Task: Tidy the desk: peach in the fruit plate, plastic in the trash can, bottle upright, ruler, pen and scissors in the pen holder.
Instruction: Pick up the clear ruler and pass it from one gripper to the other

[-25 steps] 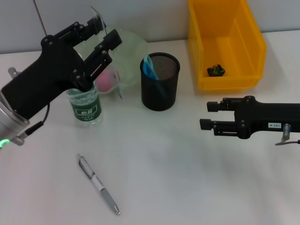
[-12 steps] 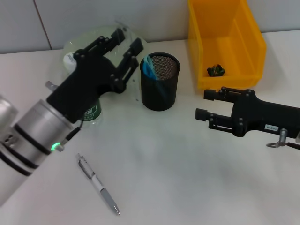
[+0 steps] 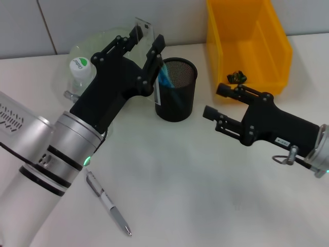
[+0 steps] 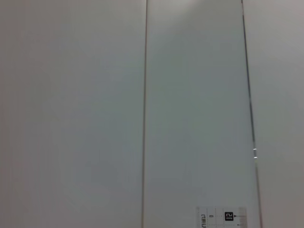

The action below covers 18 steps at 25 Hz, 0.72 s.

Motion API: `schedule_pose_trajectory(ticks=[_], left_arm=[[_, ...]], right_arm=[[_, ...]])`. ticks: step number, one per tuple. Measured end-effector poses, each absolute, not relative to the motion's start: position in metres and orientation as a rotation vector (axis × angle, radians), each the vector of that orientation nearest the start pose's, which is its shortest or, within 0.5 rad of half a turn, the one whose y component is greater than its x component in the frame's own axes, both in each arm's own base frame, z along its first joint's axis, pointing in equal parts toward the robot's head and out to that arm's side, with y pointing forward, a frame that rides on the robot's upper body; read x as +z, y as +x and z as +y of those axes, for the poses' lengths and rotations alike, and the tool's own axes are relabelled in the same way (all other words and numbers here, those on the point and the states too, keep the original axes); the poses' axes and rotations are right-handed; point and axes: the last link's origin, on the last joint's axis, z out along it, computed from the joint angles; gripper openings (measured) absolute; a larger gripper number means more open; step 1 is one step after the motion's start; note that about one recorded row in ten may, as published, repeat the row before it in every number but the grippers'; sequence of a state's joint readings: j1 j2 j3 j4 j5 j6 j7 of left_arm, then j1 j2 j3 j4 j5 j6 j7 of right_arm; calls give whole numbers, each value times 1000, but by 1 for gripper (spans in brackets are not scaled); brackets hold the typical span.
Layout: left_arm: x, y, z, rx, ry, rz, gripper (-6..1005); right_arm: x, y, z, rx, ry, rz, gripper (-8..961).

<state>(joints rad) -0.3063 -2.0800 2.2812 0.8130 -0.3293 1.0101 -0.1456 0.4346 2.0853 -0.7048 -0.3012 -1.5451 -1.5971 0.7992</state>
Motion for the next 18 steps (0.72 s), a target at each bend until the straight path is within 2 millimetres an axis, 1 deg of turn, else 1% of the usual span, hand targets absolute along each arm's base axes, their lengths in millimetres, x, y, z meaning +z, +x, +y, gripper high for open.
schedule_pose_trajectory(ticks=[4, 6, 11, 14, 18], left_arm=[[-80, -159, 305, -1154, -1977, -267, 395], [-81, -158, 306, -1153, -1981, -265, 395], [-83, -157, 306, -1146, -1990, -269, 395], [-84, -156, 306, -1143, -2000, -266, 396], [-85, -156, 307, -1135, -2005, -265, 396]], right_arm=[[-32, 267, 294, 1131, -2296, 338, 641], [-40, 262, 298, 1128, -2287, 329, 641], [-63, 247, 308, 1094, -2309, 330, 641], [-76, 239, 308, 1069, -2319, 310, 641], [-84, 233, 309, 1057, -2292, 306, 641]])
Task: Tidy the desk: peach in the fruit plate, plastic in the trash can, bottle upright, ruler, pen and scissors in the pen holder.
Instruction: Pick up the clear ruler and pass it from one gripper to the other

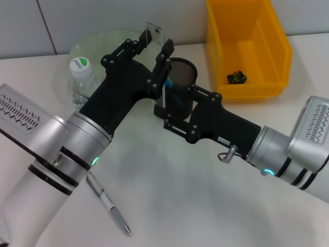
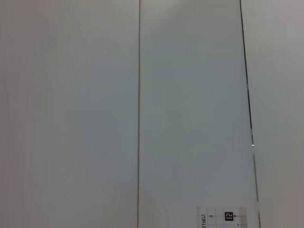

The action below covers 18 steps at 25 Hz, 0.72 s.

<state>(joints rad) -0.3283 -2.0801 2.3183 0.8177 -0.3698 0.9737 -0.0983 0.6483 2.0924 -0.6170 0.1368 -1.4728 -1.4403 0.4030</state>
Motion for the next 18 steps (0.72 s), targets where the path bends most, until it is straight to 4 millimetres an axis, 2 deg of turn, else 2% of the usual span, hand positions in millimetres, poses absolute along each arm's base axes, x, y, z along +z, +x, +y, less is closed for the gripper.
schedule_pose_trajectory(ticks=[6, 18], left_arm=[[-87, -155, 307, -1120, -2014, -249, 396], [-90, -150, 305, -1128, -2028, -232, 395]], right_arm=[[-89, 230, 308, 1031, -2223, 282, 641], [-97, 223, 314, 986, -2204, 265, 555]])
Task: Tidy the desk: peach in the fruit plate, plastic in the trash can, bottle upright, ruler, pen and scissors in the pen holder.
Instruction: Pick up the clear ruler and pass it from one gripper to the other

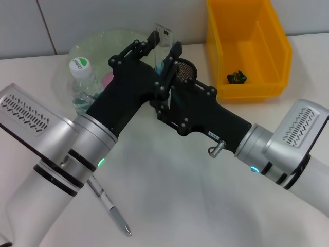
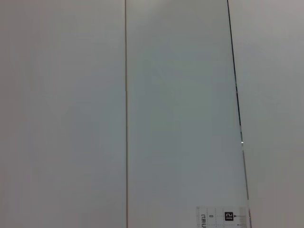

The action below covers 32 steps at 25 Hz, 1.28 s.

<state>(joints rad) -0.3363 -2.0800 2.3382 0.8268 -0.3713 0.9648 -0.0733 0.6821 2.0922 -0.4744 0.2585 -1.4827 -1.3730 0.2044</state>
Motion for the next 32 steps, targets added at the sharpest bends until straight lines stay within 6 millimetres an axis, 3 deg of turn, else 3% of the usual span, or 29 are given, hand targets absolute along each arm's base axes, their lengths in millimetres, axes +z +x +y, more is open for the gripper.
schedule_pose_trajectory(ticks=[18, 22, 27, 32], left_arm=[[-91, -147, 304, -1137, -2037, -227, 396], [-91, -147, 304, -1137, -2037, -227, 416], [-91, -147, 304, -1136, -2037, -227, 442], [-92, -147, 304, -1135, -2039, -228, 467]], right_arm=[[-101, 217, 316, 994, -2198, 301, 405], [-102, 217, 315, 996, -2200, 310, 329], [-102, 217, 314, 999, -2192, 321, 147], [-103, 217, 314, 1004, -2185, 332, 99]])
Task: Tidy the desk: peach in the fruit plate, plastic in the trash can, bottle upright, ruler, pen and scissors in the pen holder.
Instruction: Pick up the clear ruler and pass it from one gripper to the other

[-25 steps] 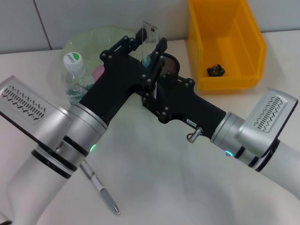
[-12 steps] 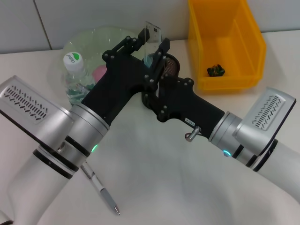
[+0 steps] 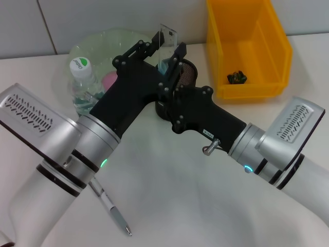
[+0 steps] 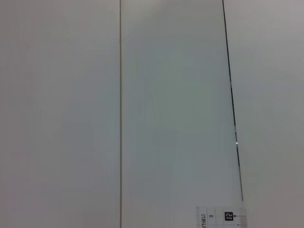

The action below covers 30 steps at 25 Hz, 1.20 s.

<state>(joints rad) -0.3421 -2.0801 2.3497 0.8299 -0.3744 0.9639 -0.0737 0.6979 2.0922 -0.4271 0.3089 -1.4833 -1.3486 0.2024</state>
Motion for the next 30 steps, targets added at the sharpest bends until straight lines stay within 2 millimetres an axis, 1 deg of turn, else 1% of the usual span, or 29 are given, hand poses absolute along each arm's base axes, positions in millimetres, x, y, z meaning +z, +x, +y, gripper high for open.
schedule_pose_trajectory(ticks=[10, 24, 27, 28, 30], left_arm=[[-92, -148, 303, -1137, -2040, -230, 519], [-94, -146, 299, -1147, -2049, -215, 590], [-93, -146, 299, -1151, -2047, -214, 700], [-92, -147, 297, -1160, -2040, -217, 737], [-92, -149, 296, -1160, -2039, -222, 810]], right_arm=[[-103, 216, 314, 1003, -2175, 331, 13], [-103, 217, 313, 1005, -2162, 345, 9], [-99, 219, 316, 1006, -2135, 349, 9], [-94, 221, 319, 1011, -2100, 348, 9], [-91, 222, 321, 1012, -2080, 347, 10]])
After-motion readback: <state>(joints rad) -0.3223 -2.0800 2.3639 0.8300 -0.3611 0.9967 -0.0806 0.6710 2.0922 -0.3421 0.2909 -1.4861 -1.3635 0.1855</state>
